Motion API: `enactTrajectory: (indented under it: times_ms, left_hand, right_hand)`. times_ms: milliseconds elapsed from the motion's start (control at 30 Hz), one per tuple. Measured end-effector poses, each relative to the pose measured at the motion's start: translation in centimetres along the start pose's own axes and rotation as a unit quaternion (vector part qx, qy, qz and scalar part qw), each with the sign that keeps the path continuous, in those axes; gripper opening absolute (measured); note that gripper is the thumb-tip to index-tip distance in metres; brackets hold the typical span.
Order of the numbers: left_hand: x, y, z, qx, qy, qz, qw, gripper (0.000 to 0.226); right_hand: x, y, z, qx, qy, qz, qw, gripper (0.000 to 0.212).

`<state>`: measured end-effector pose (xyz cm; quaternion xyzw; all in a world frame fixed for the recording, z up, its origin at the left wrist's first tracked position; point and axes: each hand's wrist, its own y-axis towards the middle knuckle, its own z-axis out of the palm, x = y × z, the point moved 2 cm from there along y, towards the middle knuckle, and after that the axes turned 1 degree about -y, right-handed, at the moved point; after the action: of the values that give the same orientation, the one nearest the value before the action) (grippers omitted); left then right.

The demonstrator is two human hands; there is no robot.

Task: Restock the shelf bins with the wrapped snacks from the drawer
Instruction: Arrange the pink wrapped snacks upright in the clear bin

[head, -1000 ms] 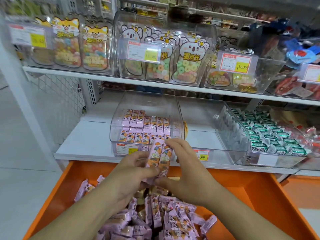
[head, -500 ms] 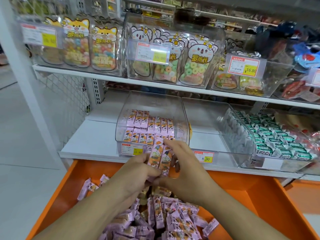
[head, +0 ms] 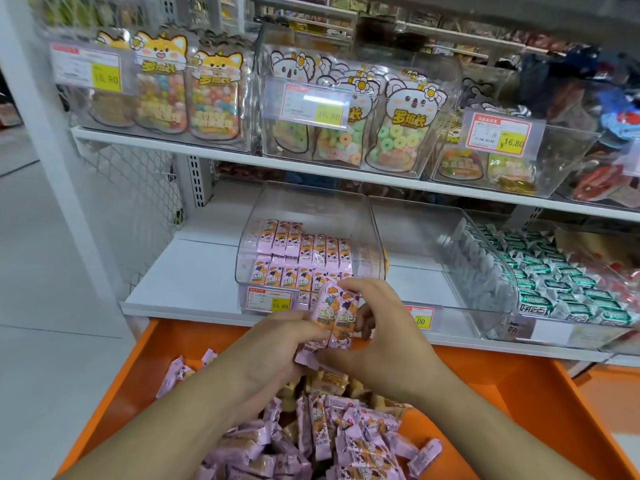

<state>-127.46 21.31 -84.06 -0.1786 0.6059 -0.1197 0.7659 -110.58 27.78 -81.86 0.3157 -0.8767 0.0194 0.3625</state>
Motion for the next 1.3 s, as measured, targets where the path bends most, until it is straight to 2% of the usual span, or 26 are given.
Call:
enactTrajectory:
  times_ms: [67,133,200,267,300,367,467,567,667,800,933,1100,1300]
  left_hand:
    - [-0.9,-0.5,-0.1,-0.025,0.047,0.016,0.998,0.058]
    - [-2.2,-0.9,-0.6,-0.07,0.166,0.069,0.981,0.048]
    - [-3.5,-0.9,-1.7,-0.128,0.284,0.143,0.939,0.048]
    - [-3.9,0.0,-3.2,-0.157,0.408,0.184,0.88,0.054]
    - [-3.8,0.6,-3.9,-0.156,0.478,0.182,0.845,0.057]
    - [-2.8,1.8,-5.2,-0.134,0.584,0.124,0.791,0.066]
    - [-1.3,2.9,-6.3,-0.105,0.646,0.062,0.753,0.075]
    - [-1.3,3.2,-6.4,-0.101,0.658,0.074,0.743,0.096]
    - [-1.3,3.5,-6.4,-0.102,0.656,0.075,0.744,0.108]
    - [-0.7,3.9,-6.4,-0.102,0.657,0.077,0.743,0.108]
    - [-0.8,3.9,-6.6,-0.104,0.657,0.07,0.743,0.078]
    - [-0.8,3.6,-6.7,-0.098,0.653,0.078,0.747,0.077]
    - [-0.7,3.8,-6.7,-0.098,0.648,0.084,0.751,0.076]
  right_hand:
    - [0.3,0.4,-0.3,-0.003,-0.016,-0.004,1.0,0.095]
    - [0.6,2.0,-0.9,-0.005,-0.029,0.005,1.0,0.092]
    - [0.4,5.1,-1.3,-0.018,-0.058,0.007,0.998,0.094]
    - [-0.2,9.0,-1.1,-0.031,-0.08,0.018,0.996,0.092]
    - [-0.8,11.1,-0.7,-0.032,-0.085,0.038,0.995,0.092]
    - [-2.0,15.0,0.1,-0.015,-0.085,0.078,0.993,0.095]
    - [-3.9,19.5,1.8,0.038,-0.119,0.091,0.988,0.081]
    - [-5.7,22.1,3.4,0.083,-0.148,0.109,0.979,0.096]
    - [-6.7,23.5,4.5,0.105,-0.168,0.114,0.973,0.099]
    - [-7.5,23.9,5.3,0.116,-0.165,0.105,0.974,0.083]
    - [-7.0,23.1,5.6,0.06,-0.154,0.101,0.981,0.09]
    - [-7.0,21.9,6.0,0.042,-0.109,0.104,0.988,0.071]
    - [-7.6,22.4,6.7,0.032,-0.098,0.121,0.987,0.059]
